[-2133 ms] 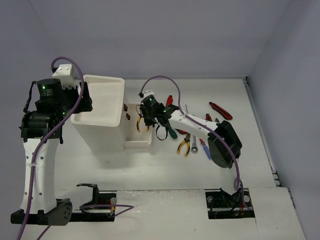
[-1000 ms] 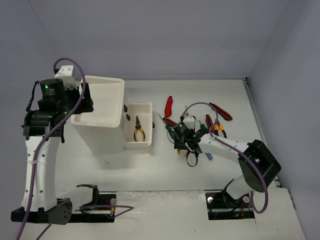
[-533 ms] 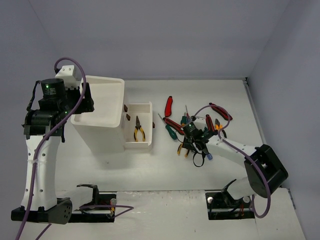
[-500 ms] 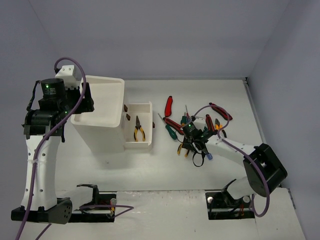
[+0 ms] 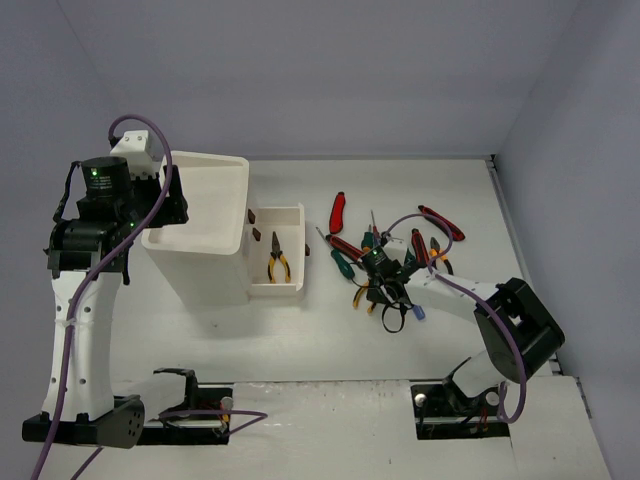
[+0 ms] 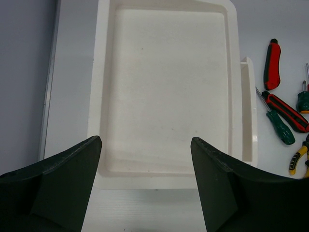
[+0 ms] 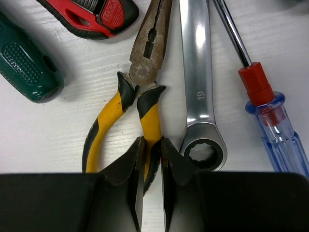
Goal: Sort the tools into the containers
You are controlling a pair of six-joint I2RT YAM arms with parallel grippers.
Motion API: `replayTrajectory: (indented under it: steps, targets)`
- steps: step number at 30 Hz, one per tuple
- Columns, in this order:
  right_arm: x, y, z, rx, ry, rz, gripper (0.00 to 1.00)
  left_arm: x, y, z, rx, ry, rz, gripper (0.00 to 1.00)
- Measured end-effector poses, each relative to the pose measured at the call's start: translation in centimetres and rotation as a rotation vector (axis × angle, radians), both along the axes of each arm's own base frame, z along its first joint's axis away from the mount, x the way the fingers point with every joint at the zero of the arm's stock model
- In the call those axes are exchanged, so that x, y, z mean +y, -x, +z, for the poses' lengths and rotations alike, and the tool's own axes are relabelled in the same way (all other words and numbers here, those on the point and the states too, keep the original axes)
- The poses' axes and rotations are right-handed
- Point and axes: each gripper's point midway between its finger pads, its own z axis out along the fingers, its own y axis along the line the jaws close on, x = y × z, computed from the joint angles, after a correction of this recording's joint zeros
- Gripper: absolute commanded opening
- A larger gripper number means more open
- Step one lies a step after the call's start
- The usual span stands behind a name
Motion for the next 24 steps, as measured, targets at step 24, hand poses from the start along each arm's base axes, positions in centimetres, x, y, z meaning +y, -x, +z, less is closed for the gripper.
replayTrajectory:
  steps: [24]
  targets:
    - [13.5, -8.8, 15.1, -0.365, 0.005, 0.357, 0.0, 0.0, -0.8, -0.7, 0.026, 0.001, 0.003, 0.72]
